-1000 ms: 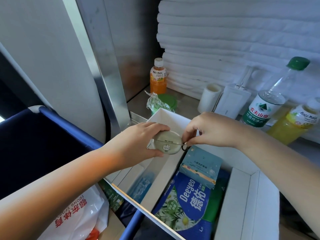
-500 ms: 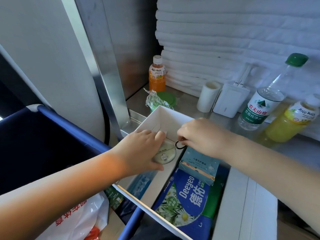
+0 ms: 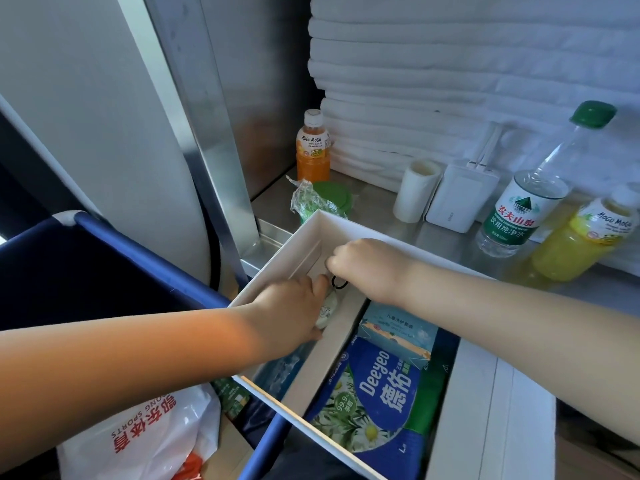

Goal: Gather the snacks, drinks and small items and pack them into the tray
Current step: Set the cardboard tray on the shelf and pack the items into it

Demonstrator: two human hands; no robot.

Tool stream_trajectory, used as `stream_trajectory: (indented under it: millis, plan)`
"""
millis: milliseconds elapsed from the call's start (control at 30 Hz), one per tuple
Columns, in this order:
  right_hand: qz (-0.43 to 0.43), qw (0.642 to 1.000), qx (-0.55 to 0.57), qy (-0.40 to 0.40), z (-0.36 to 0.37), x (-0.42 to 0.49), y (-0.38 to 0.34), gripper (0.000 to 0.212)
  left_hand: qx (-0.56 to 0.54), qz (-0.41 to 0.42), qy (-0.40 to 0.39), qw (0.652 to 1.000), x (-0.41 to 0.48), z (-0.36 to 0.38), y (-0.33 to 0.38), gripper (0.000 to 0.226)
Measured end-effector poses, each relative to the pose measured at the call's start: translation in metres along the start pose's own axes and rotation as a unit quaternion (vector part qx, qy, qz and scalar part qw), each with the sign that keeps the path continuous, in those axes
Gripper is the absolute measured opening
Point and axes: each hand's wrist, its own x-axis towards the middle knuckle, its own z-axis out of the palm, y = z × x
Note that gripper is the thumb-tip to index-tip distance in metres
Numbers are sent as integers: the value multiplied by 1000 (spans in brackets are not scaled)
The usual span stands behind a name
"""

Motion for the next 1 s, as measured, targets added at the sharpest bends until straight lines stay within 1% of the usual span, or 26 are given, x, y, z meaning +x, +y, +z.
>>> stream_trajectory:
  millis: [133, 233, 333, 400, 467, 533, 567, 633, 800, 1000]
  plan:
    - [-4, 1000, -9, 0, 1, 3, -3, 26, 28, 7, -22, 999, 2, 1, 0, 79]
    - [-10, 1000, -13, 3, 2, 6, -4, 25, 46, 5, -34, 998, 5, 1, 0, 86]
    - [2, 1000, -13, -9, 1, 10, -3, 25, 31, 13, -52, 998, 8, -1, -2, 89]
    - [8, 1000, -13, -21, 1, 11, -3, 27, -2, 20, -42, 999, 6, 0, -6, 83]
    - [10, 999, -11, -29, 1, 10, -3, 28, -23, 25, -17, 999, 3, 4, -9, 70]
    - [12, 1000, -12, -26, 2, 9, -2, 28, -6, 28, 13, 1000, 0, 7, -9, 64]
    - [11, 1000, -14, -23, 3, 9, -2, 28, 7, 30, 19, 999, 1, 9, -7, 65]
    - [10, 1000, -19, -16, 8, 10, -2, 26, 14, 29, 8, 999, 4, 10, -4, 69]
    - [12, 1000, -18, -18, 16, 12, -2, 18, -35, 44, -33, 998, 11, 10, -7, 68]
    - [2, 1000, -7, -30, 19, 13, 0, 19, -43, 57, -29, 997, 11, 9, -8, 68]
